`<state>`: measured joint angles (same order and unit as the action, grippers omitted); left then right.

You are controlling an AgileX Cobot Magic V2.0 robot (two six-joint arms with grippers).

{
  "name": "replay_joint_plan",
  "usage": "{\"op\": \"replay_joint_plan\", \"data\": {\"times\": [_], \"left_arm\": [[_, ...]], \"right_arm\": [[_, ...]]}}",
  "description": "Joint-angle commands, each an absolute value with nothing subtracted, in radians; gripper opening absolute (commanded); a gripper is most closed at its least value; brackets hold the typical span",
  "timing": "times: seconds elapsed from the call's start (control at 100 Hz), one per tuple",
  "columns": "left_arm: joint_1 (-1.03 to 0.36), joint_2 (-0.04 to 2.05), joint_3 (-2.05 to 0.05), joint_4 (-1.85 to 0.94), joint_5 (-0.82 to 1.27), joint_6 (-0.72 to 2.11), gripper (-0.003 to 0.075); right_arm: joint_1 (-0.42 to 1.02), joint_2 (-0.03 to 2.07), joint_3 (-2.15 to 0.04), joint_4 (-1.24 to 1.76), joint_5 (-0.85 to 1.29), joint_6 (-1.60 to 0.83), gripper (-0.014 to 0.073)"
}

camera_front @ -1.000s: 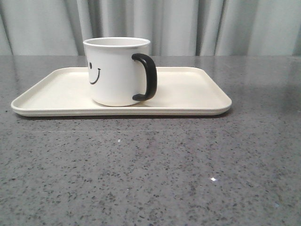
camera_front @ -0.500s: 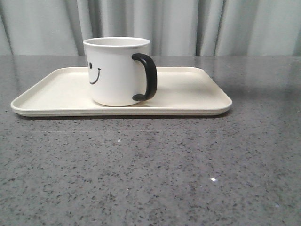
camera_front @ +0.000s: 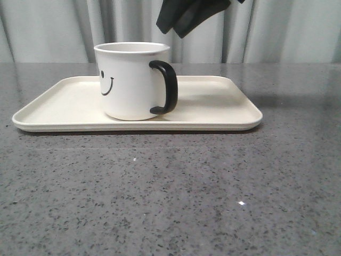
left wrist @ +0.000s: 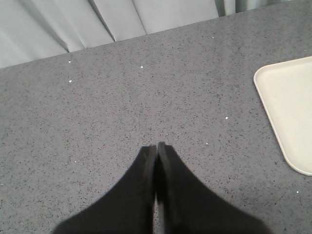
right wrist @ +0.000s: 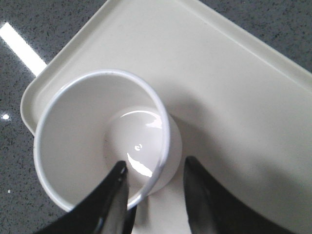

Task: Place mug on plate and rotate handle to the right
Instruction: 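Reach the right gripper into the mug and grip its rim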

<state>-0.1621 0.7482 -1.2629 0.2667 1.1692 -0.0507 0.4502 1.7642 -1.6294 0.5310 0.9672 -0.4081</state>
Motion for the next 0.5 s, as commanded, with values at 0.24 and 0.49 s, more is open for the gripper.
{"op": "replay_joint_plan", "data": {"times": [0.24, 0.49], "left_arm": [[-0.161, 0.747, -1.283, 0.273, 1.121, -0.061, -0.0020], [-0.161, 0.747, -1.283, 0.273, 1.124, -0.061, -0.0020]], "right_arm": [[0.467, 1.755, -1.664, 0.597, 0.903, -0.420, 0.0299], [0.488, 1.802, -1.665, 0.597, 0.892, -0.420, 0.0299]]}}
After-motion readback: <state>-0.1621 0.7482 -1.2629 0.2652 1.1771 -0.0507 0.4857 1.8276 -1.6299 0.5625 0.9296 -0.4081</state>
